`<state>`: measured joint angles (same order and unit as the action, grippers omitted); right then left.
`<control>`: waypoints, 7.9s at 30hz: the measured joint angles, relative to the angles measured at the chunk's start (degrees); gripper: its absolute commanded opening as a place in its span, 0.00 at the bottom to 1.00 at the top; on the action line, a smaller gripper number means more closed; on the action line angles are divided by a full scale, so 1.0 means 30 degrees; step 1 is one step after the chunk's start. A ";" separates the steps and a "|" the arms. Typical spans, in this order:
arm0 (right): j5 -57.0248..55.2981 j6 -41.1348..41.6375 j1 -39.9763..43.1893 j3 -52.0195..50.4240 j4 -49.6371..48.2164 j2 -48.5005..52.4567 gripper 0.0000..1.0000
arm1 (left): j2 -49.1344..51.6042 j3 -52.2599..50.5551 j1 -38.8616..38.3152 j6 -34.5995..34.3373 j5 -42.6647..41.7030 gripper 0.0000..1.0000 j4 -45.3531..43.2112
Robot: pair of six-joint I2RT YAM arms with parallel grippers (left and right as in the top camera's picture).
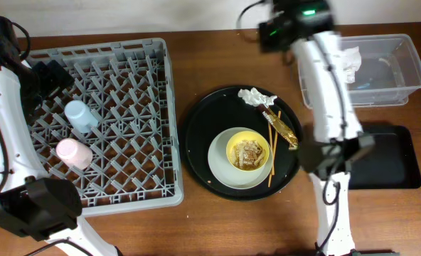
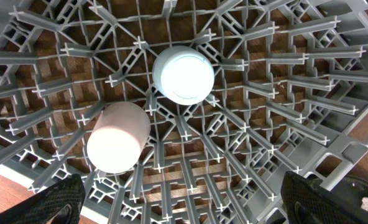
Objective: Sort waste into correct bins and load items into the dishwasher rack
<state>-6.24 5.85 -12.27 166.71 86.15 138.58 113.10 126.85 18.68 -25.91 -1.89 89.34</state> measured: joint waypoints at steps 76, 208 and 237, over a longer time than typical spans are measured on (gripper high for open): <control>0.6776 -0.2215 0.2747 -0.4699 0.3599 -0.0321 0.99 | 0.0000 0.0000 0.0000 0.0000 0.0000 0.99 0.0000; 0.5938 1.1227 0.3249 -2.7073 -0.4860 -0.9675 0.99 | 0.0000 0.0000 0.0000 0.0000 0.0007 0.99 -0.0007; 0.3577 3.0971 0.2069 -3.0214 -1.0695 -0.8116 0.71 | 0.0000 0.0000 0.0000 0.0000 0.0000 0.99 0.0015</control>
<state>4.49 98.76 -6.07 76.07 54.06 114.24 113.10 126.85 18.68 -25.91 -1.89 89.38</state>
